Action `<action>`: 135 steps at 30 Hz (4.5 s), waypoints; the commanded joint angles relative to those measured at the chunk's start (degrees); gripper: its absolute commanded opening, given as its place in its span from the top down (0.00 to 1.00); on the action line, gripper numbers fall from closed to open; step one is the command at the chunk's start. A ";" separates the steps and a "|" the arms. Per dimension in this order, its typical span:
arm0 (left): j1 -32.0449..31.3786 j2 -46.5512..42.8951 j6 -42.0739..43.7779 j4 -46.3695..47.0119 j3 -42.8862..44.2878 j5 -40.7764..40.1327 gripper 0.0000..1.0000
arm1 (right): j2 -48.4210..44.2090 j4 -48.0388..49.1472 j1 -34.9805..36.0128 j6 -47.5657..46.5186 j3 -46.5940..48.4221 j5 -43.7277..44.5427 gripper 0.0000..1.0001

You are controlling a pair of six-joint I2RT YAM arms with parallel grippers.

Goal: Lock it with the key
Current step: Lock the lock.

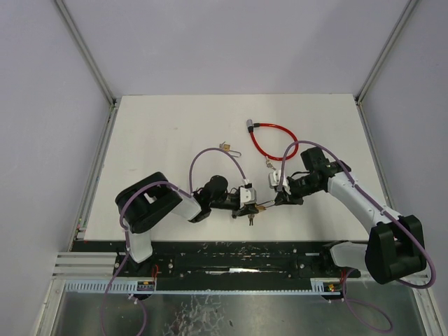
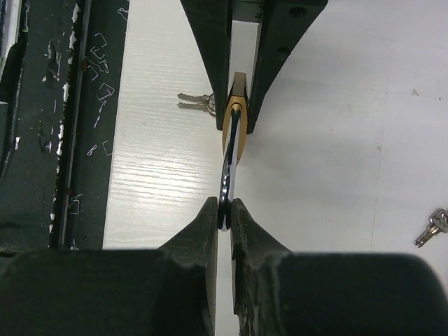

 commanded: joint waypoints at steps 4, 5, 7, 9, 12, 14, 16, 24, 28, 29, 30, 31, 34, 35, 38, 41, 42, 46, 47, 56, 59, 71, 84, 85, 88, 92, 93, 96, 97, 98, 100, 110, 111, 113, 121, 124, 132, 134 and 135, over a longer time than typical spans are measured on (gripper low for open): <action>-1.34 2.92 2.94 -2.51 3.43 0.05 1.00 | 2.87 8.32 4.09 4.28 -2.69 10.10 1.00; -1.43 2.99 2.98 -2.85 3.57 0.11 1.00 | 2.73 9.13 4.31 4.47 -2.74 10.67 1.00; -1.44 3.14 3.06 -3.29 3.81 0.30 1.00 | 2.66 9.50 4.93 4.50 -3.04 10.65 1.00; -1.49 3.36 3.15 -3.76 4.10 0.59 1.00 | 3.06 9.65 6.11 4.30 -3.31 10.26 1.00; -1.54 3.54 3.25 -4.50 4.51 0.72 1.00 | 4.00 10.30 8.69 4.68 -3.36 9.23 1.00; -1.53 3.74 3.31 -4.76 4.65 0.75 1.00 | 4.50 11.24 9.28 5.83 -3.10 7.47 1.00; -1.54 3.82 3.29 -4.81 4.66 1.00 1.00 | 4.09 12.90 9.24 7.38 -3.40 5.39 1.00; -1.57 3.94 3.01 -5.04 4.77 1.35 1.00 | 2.86 19.67 9.30 14.10 -5.33 -1.40 1.00; -1.52 3.88 2.92 -4.59 4.59 1.06 1.00 | 4.62 17.02 9.88 12.26 -4.99 -2.51 1.00; -1.55 3.94 2.77 -4.37 4.53 1.00 1.00 | 4.83 16.70 10.15 11.97 -4.88 -1.93 1.00; -1.58 3.89 2.72 -4.21 4.49 1.00 1.00 | 5.00 16.54 10.34 11.97 -4.77 -1.37 1.00; -1.59 3.89 2.64 -4.01 4.35 0.93 1.00 | 5.12 16.14 10.56 11.88 -4.72 -0.72 1.00; -1.39 3.82 2.13 -3.06 4.01 0.62 1.00 | 5.81 15.67 11.57 11.09 -5.08 2.39 1.00; -1.31 3.81 2.06 -2.61 3.92 0.54 1.00 | 6.14 15.79 11.91 11.20 -5.18 3.34 1.00; -1.24 4.06 1.81 -2.07 3.93 0.54 1.00 | 7.32 16.61 13.17 12.26 -5.04 5.26 1.00; -1.15 4.18 1.59 -1.39 3.72 0.50 1.00 | 8.20 18.27 14.68 14.13 -4.99 7.54 1.00; -1.18 4.25 1.36 -0.83 3.51 0.52 1.00 | 8.17 19.13 14.86 14.84 -5.17 8.10 1.00; -1.18 4.45 1.01 1.08 2.91 0.78 1.00 | 7.57 21.11 15.22 18.44 -4.77 7.79 1.00; -1.17 4.55 1.02 1.20 2.92 0.84 1.00 | 7.99 20.90 15.58 18.90 -4.28 7.60 1.00; -1.20 4.15 0.87 1.19 2.44 -0.52 1.00 | 5.44 15.56 10.36 18.88 0.40 5.75 0.73; -1.21 4.44 1.18 -0.62 3.35 -0.58 1.00 | -0.79 16.52 5.35 19.45 -1.06 4.38 0.58; -1.18 4.68 1.35 -3.02 4.55 -0.85 1.00 | -6.08 -2.32 -4.46 3.87 3.38 -1.05 0.28; -1.18 4.60 1.49 -3.47 4.65 -0.76 1.00 | -2.11 -3.97 -4.53 -0.29 1.96 0.16 0.83; -1.23 4.63 1.55 -3.52 4.66 -0.68 1.00 | -2.13 -3.94 -4.52 -0.62 1.77 -0.13 0.89; -1.20 4.60 1.57 -3.62 4.70 -0.67 1.00 | -2.30 -3.07 -4.50 -1.12 0.60 -1.18 1.00; -1.17 4.55 1.57 -3.65 4.65 -0.63 1.00 | -1.48 -0.13 -4.26 1.83 -1.29 -1.40 1.00; -1.22 4.58 1.57 -3.62 4.70 -0.60 1.00 | -1.05 0.49 -3.64 2.78 -1.52 -1.37 1.00; -1.18 4.60 1.66 -3.67 4.69 -0.52 1.00 | -0.06 5.83 -0.25 9.48 -2.33 0.48 1.00; -1.17 4.60 1.66 -3.63 4.74 -0.49 1.00 | 0.72 8.12 1.41 12.45 -2.80 1.69 1.00; -1.24 4.60 1.70 -3.64 4.79 -0.49 1.00 | 1.94 9.70 2.70 14.63 -2.95 2.58 1.00; -1.19 4.67 1.74 -3.58 4.74 -0.47 1.00 | 5.06 10.20 5.06 15.20 -2.37 5.03 1.00; -1.11 4.87 1.24 -2.31 4.47 0.32 1.00 | 9.84 16.63 14.40 19.38 -3.50 12.85 1.00; -1.06 4.80 1.14 -2.09 4.36 0.34 1.00 | 10.27 16.90 14.96 19.87 -3.49 12.55 1.00; -0.95 4.88 0.75 -1.10 4.04 0.14 1.00 | 11.77 15.91 16.17 20.57 -2.72 11.01 1.00; -0.33 4.75 -0.77 2.57 2.71 -1.58 1.00 | 14.86 8.68 18.11 17.97 1.20 5.73 1.00; -0.23 4.60 -1.33 2.86 2.64 -2.45 1.00 | 10.30 10.39 14.18 19.93 1.42 6.51 1.00; 0.84 4.64 -5.05 1.38 4.24 -0.85 1.00 | 2.18 14.46 3.15 27.22 2.38 5.99 0.99; 1.24 4.17 -6.28 2.33 3.86 0.26 1.00 | 1.66 15.22 3.13 28.49 2.54 5.74 0.79; 1.52 3.91 -6.79 2.81 3.60 0.90 1.00 | 1.32 15.58 3.11 29.35 2.69 5.60 0.68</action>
